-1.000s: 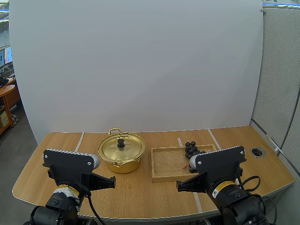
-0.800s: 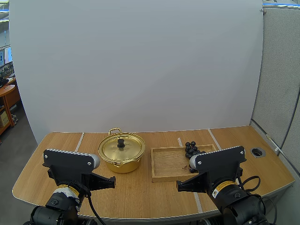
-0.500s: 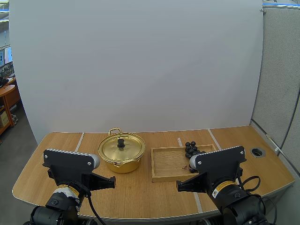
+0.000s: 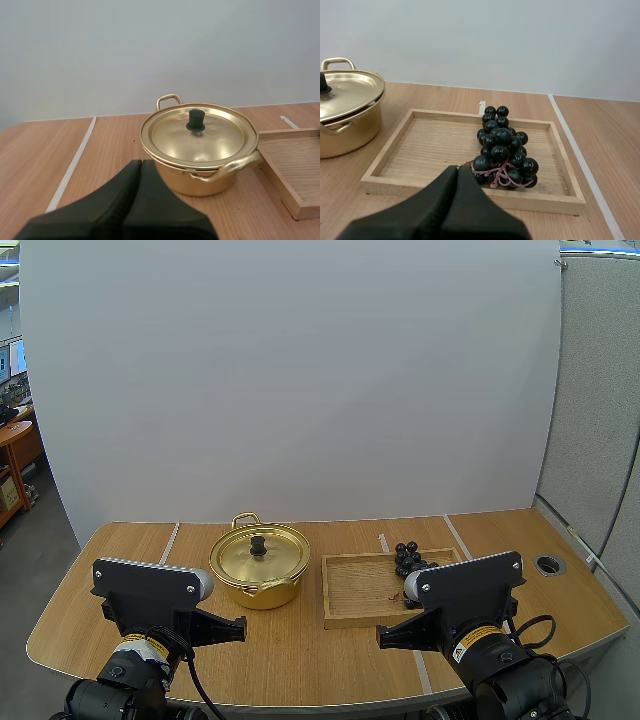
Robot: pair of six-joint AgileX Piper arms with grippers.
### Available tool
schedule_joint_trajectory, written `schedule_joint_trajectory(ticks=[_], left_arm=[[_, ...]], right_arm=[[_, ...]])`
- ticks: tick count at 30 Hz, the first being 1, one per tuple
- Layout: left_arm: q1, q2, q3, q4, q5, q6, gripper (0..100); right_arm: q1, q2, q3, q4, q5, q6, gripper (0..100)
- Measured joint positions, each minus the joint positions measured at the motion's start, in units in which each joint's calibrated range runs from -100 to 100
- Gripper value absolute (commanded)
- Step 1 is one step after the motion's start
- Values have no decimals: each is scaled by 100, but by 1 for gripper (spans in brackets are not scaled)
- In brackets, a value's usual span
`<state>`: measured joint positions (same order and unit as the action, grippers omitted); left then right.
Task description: Open the pot, put the grape inside, and close it
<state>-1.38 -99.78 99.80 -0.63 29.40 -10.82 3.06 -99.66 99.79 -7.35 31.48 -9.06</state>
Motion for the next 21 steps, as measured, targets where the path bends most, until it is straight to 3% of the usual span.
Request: schedule_joint_trajectory(ticks=[21], left_arm=[[0, 0, 0, 0, 0, 0, 0]], right_arm=[[0, 0, 0, 200, 0, 0, 0]])
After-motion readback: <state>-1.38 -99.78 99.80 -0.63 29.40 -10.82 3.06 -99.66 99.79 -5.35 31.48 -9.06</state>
